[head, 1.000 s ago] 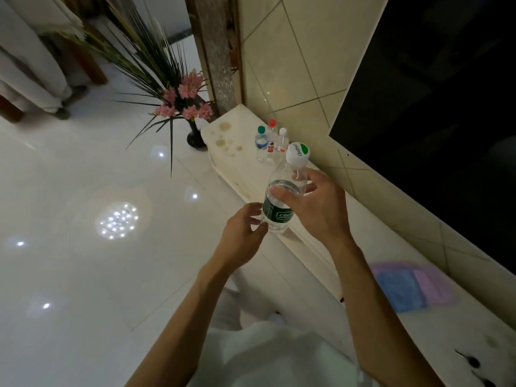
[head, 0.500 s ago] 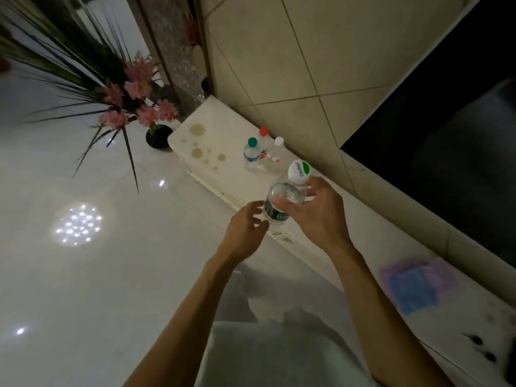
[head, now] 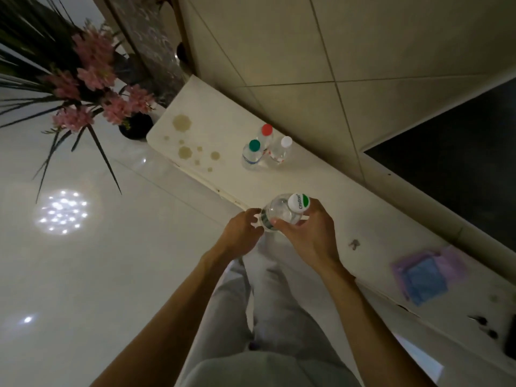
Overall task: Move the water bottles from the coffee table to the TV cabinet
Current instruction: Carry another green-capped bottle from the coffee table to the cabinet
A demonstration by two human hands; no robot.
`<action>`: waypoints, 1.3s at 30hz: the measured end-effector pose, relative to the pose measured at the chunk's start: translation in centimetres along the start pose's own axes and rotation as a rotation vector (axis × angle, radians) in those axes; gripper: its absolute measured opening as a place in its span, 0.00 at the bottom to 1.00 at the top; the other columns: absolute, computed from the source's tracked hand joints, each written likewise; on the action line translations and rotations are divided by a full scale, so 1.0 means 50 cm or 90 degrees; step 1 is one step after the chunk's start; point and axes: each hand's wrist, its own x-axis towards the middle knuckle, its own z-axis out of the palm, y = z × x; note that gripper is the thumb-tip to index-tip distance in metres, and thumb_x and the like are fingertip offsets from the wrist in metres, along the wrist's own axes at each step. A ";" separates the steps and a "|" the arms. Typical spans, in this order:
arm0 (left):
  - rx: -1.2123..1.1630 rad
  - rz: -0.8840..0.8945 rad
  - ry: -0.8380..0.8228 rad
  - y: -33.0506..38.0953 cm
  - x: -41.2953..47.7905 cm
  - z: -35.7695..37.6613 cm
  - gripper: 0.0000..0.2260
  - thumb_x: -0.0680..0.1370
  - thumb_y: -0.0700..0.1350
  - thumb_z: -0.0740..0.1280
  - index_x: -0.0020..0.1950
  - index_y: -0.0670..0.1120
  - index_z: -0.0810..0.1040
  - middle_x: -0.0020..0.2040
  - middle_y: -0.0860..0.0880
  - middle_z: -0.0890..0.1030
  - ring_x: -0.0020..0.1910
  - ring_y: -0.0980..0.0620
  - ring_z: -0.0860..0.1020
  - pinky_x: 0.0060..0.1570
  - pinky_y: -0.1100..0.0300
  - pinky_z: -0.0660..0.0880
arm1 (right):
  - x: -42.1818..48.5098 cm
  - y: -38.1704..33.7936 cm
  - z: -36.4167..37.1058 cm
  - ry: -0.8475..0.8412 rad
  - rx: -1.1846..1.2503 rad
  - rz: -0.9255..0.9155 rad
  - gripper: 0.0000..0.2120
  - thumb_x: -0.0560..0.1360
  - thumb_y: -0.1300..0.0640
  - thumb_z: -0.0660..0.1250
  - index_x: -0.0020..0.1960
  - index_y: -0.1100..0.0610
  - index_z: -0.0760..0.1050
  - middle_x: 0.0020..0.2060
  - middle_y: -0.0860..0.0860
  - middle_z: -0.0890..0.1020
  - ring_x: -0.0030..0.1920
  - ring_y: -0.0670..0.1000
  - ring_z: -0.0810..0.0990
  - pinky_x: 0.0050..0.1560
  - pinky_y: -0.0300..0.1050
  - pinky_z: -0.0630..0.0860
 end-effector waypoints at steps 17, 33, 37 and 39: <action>-0.619 -0.210 0.087 -0.022 0.382 0.040 0.16 0.77 0.32 0.62 0.64 0.39 0.74 0.54 0.37 0.82 0.53 0.42 0.82 0.54 0.51 0.80 | 0.369 0.173 0.201 0.108 -0.034 -0.040 0.35 0.65 0.41 0.75 0.67 0.55 0.70 0.59 0.51 0.78 0.58 0.51 0.80 0.56 0.45 0.80; -0.766 -0.238 0.077 -0.038 0.468 0.057 0.18 0.78 0.30 0.59 0.67 0.41 0.72 0.53 0.41 0.84 0.53 0.45 0.83 0.57 0.52 0.79 | 0.451 0.208 0.264 0.099 0.054 0.051 0.32 0.69 0.48 0.75 0.67 0.56 0.66 0.64 0.52 0.77 0.60 0.53 0.80 0.55 0.49 0.81; -0.733 -0.251 0.058 -0.018 0.444 0.037 0.19 0.78 0.29 0.58 0.68 0.38 0.71 0.58 0.37 0.81 0.55 0.43 0.82 0.58 0.51 0.79 | 0.439 0.191 0.233 0.077 0.061 0.074 0.29 0.71 0.47 0.73 0.66 0.55 0.67 0.63 0.52 0.77 0.59 0.52 0.80 0.54 0.43 0.79; -0.713 -0.258 0.060 0.001 0.413 0.016 0.18 0.78 0.29 0.57 0.68 0.37 0.71 0.60 0.37 0.80 0.56 0.41 0.81 0.59 0.50 0.78 | 0.421 0.169 0.202 0.067 0.063 0.068 0.26 0.71 0.50 0.73 0.65 0.56 0.69 0.62 0.53 0.78 0.58 0.52 0.80 0.51 0.37 0.76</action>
